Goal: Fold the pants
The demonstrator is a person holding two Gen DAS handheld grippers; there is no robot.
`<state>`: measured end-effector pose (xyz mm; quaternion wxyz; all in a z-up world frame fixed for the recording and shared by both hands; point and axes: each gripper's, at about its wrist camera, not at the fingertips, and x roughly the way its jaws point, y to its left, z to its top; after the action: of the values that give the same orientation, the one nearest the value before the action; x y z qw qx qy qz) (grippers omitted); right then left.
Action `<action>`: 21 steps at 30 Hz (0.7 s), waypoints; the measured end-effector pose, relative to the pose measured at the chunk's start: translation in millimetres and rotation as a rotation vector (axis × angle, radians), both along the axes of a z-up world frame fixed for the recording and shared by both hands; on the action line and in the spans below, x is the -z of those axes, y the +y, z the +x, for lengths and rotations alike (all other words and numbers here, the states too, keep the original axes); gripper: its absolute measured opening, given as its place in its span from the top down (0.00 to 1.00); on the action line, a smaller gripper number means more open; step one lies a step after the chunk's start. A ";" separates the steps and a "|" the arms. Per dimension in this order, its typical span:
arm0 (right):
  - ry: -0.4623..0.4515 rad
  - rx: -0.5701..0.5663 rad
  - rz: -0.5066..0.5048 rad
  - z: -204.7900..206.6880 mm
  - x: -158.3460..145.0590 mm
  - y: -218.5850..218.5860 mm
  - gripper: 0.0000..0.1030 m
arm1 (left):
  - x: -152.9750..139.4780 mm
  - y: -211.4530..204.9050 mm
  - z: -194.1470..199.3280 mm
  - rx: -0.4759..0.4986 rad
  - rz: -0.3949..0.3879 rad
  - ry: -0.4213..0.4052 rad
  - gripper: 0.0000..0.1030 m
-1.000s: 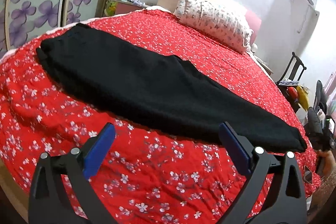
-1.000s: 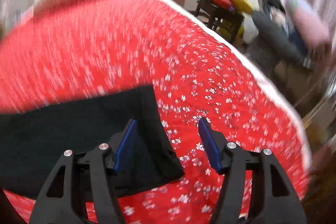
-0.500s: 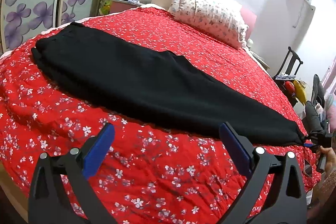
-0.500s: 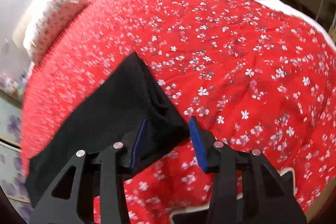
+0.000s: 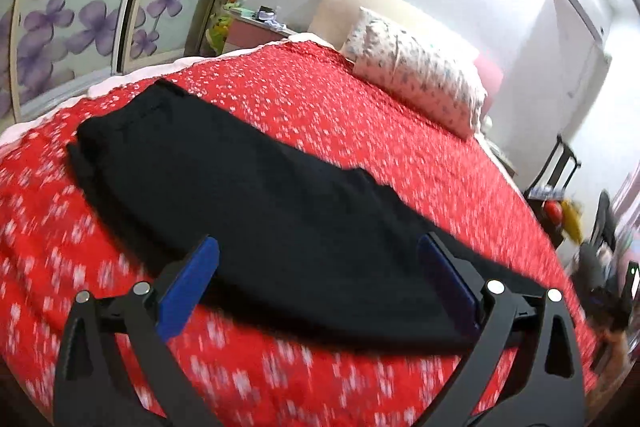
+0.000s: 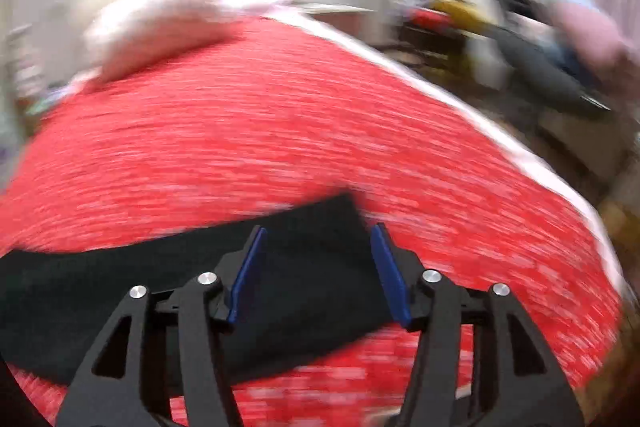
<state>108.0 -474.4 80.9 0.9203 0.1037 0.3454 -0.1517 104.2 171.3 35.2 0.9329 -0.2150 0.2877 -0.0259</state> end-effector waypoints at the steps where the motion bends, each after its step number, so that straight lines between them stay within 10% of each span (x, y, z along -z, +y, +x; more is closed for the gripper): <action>1: -0.008 -0.090 0.028 8.4 -4.5 16.3 0.39 | 1.4 6.7 12.5 -0.007 -0.011 0.022 0.03; 7: 0.002 -0.565 0.229 66.6 -11.1 150.0 0.39 | 41.7 39.6 52.1 -0.097 -0.038 0.192 0.06; 10: 0.049 -0.700 0.282 102.2 -5.1 218.3 0.41 | 50.3 22.7 39.9 -0.045 0.120 0.148 0.07; 21: 0.209 -0.944 -0.021 185.1 41.5 407.3 0.53 | 58.0 23.5 35.9 -0.013 0.109 0.118 0.02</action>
<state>293.1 -67.1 39.4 0.8501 -0.0893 0.4436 0.2693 140.1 194.8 -22.8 0.9247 -0.1671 0.3419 0.0088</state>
